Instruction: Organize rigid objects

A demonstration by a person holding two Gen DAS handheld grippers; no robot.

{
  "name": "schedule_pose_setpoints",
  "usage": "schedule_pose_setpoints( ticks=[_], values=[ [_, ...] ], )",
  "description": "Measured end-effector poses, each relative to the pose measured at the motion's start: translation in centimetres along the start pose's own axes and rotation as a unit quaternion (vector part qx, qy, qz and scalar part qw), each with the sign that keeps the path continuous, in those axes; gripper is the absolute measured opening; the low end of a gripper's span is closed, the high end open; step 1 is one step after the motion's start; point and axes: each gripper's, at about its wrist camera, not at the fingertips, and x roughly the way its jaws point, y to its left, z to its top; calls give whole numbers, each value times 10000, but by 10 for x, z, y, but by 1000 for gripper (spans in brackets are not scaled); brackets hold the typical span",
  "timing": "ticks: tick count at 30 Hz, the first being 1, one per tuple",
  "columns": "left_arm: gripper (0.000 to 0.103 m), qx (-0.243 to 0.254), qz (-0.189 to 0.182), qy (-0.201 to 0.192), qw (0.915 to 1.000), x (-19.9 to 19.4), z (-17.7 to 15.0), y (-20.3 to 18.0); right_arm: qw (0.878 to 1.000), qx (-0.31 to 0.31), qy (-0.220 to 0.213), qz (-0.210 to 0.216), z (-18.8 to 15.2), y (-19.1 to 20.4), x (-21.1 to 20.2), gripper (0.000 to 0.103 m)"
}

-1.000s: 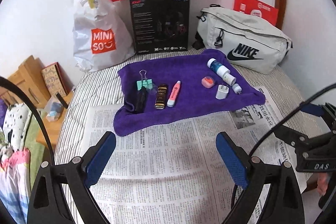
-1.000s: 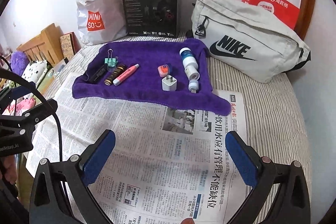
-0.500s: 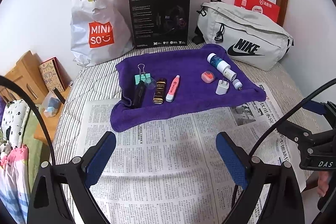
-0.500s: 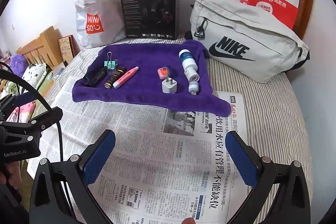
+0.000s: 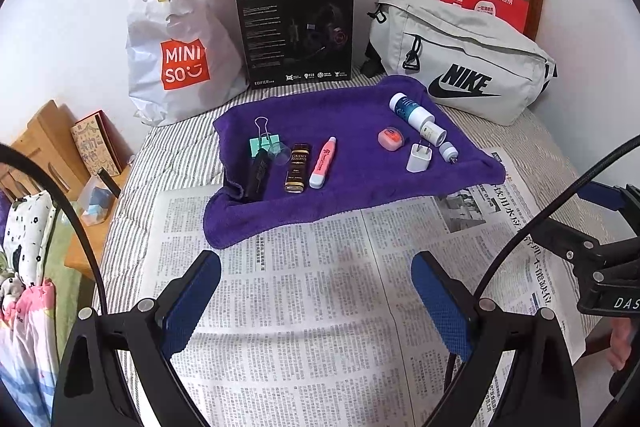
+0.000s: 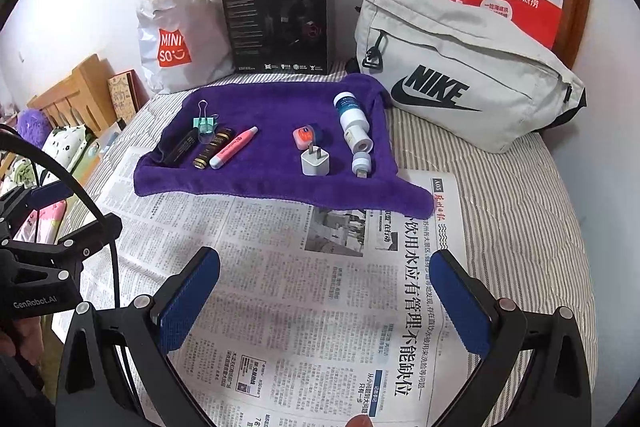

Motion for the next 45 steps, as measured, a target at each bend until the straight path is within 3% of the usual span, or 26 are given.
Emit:
schedule_pose_setpoints(
  ticks=[45],
  values=[
    [97,34,50,71,10000,-1,1,2,10000,-45,-19,-15,2,-1,-3,103]
  ],
)
